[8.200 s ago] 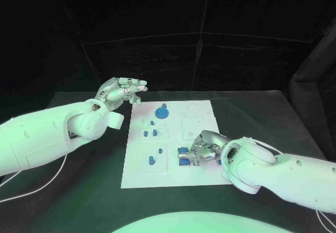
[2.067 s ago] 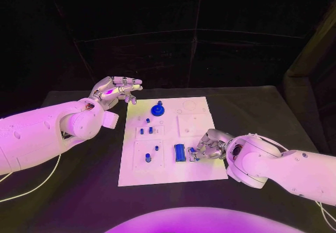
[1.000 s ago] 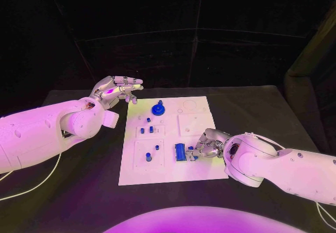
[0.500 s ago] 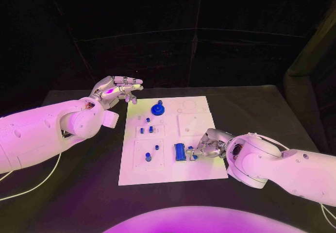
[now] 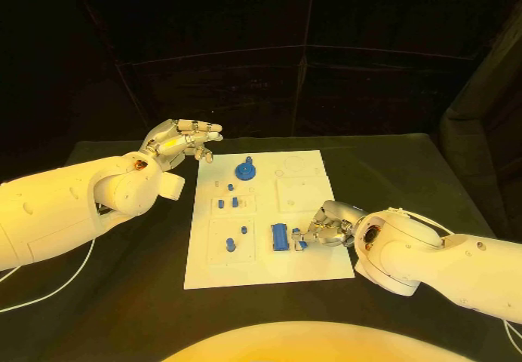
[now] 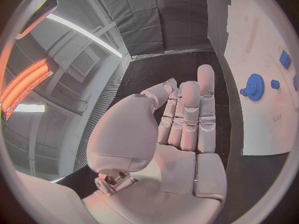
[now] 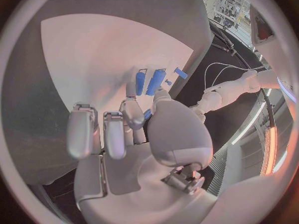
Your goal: Assemble the parts on the task board
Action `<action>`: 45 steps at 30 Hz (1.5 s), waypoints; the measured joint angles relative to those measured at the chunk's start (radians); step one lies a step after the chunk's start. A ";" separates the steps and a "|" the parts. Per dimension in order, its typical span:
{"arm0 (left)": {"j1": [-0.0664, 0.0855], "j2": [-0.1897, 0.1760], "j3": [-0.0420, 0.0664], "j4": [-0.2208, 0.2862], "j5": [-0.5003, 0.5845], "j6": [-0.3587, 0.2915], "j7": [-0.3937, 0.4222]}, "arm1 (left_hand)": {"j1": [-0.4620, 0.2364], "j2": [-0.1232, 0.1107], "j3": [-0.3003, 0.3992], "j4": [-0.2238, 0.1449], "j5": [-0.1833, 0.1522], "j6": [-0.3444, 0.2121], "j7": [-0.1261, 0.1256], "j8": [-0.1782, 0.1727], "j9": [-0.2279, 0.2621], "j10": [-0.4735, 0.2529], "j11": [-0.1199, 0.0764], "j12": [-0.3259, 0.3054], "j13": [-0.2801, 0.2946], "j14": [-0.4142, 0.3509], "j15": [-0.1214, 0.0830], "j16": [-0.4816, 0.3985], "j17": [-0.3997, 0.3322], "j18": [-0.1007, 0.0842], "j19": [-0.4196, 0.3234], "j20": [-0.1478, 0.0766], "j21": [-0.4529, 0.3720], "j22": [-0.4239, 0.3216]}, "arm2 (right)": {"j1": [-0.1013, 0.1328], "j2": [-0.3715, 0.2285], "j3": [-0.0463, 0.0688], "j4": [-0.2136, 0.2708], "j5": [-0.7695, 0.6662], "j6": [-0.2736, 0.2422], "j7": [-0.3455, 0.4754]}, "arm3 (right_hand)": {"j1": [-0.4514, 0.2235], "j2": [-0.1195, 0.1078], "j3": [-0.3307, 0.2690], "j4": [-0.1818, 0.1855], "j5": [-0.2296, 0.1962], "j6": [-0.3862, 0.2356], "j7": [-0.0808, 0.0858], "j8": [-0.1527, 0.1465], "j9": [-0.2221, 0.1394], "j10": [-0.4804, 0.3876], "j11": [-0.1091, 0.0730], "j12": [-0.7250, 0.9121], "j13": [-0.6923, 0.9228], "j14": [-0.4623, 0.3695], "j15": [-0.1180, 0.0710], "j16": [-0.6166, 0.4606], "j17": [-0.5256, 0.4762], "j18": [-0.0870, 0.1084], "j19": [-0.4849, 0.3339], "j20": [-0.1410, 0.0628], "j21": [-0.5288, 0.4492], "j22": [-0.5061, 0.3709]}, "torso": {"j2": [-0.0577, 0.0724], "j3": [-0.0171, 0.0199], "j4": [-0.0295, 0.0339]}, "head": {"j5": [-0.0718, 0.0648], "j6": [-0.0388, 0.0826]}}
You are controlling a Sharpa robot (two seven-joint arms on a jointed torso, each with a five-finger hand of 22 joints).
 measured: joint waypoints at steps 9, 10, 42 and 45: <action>0.000 0.000 0.000 0.000 0.000 0.001 -0.001 | 0.000 0.000 0.000 0.000 0.000 0.000 0.000 0.000 0.000 0.000 0.000 0.000 0.000 0.000 0.000 0.000 0.000 0.000 0.000 0.000 0.000 0.000 | 0.000 0.012 0.000 0.000 0.006 0.012 0.010 | 0.017 0.017 -0.003 -0.003 0.027 0.000 0.000 0.000 0.004 0.004 -0.004 0.006 0.005 0.000 0.000 0.004 0.000 0.000 0.000 0.000 0.004 0.008 | 0.001 -0.0003 -0.0024 | -0.005 0.002; 0.000 0.000 0.000 0.000 0.000 0.001 -0.001 | 0.000 0.000 0.000 0.000 0.000 0.000 0.000 0.000 0.000 0.000 0.000 0.000 0.000 0.000 0.000 0.000 0.000 0.000 0.000 0.000 0.000 0.000 | 0.000 0.013 0.000 0.000 0.007 0.013 0.012 | 0.017 0.017 -0.003 -0.003 0.027 0.000 0.000 0.000 0.004 0.004 -0.004 0.006 0.005 0.000 0.000 0.004 0.000 0.000 0.000 0.000 0.004 0.008 | 0.001 -0.0003 -0.0029 | -0.006 0.002; 0.000 0.021 -0.002 -0.027 0.008 -0.004 0.014 | -0.092 -0.029 -0.107 0.070 -0.046 -0.018 0.003 0.019 0.000 -0.029 0.008 0.021 -0.009 -0.161 0.030 -0.273 -0.152 0.000 -0.153 0.033 -0.197 -0.129 | 0.068 -0.025 0.001 -0.178 0.414 -0.185 0.477 | 0.279 0.044 -0.005 -0.127 0.028 -0.136 0.065 -0.097 -0.051 -0.290 0.060 -0.601 -0.420 -0.112 0.044 -0.518 -0.427 0.101 -0.254 0.041 -0.511 -0.644 | -0.013 -0.0046 0.0014 | -0.013 0.039; -0.001 0.039 -0.003 -0.055 0.018 -0.008 0.023 | -0.087 -0.023 -0.142 0.083 -0.046 -0.023 0.005 0.017 -0.003 -0.027 0.020 -0.009 -0.020 -0.203 0.053 -0.446 -0.226 0.000 -0.227 0.062 -0.317 -0.221 | 0.093 0.009 0.001 -0.268 0.580 -0.192 0.618 | 0.328 0.047 0.003 -0.136 0.002 -0.153 0.098 -0.122 -0.076 -0.364 0.103 -0.798 -0.600 -0.253 0.085 -0.840 -0.661 0.102 -0.364 0.079 -0.724 -0.803 | -0.024 -0.0077 0.0021 | -0.015 0.052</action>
